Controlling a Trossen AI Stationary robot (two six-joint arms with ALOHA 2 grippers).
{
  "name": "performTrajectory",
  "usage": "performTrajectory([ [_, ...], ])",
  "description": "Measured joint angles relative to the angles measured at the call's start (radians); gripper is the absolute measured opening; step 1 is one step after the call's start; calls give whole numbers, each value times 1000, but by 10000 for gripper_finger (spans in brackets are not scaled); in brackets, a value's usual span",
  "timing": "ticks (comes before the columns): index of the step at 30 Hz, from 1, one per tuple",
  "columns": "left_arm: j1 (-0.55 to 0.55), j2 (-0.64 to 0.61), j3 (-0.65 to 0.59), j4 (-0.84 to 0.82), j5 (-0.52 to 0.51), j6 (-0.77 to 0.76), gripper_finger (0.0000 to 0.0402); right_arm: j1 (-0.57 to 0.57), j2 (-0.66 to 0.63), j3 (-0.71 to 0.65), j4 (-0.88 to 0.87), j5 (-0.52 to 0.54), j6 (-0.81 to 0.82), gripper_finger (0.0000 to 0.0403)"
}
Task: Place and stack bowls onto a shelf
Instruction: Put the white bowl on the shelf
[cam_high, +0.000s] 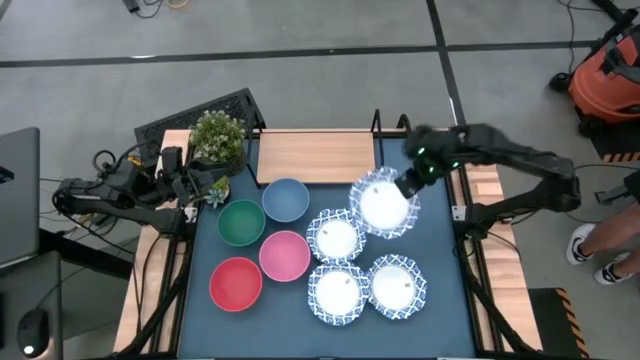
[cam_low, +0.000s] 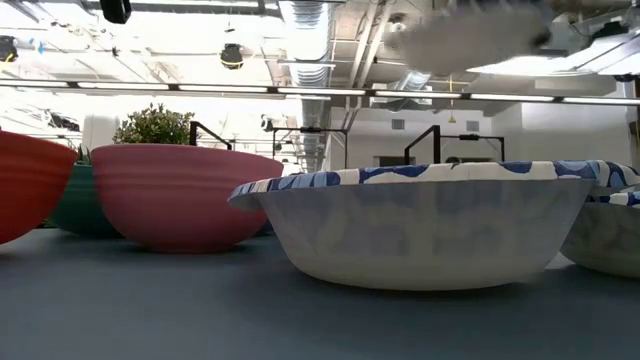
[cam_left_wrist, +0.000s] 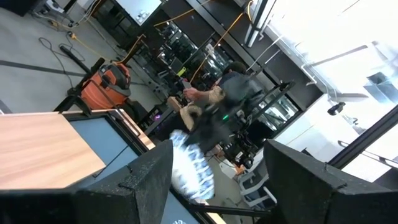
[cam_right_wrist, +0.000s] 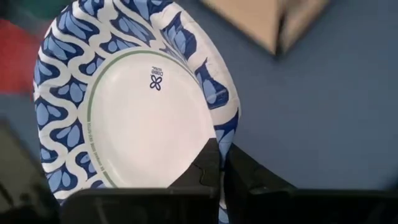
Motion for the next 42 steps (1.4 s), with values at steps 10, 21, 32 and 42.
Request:
performTrajectory([
  [10,0,0,0,-5,0,8,235,-166,200,313,308,80,-235,22],
  [21,0,0,0,-40,0,7,235,-360,609,501,351,-77,-440,22],
  [32,0,0,0,-116,0,-43,235,-430,830,532,144,-76,-719,22],
  [42,0,0,0,-128,0,-43,235,-485,852,532,114,5,-787,22],
])
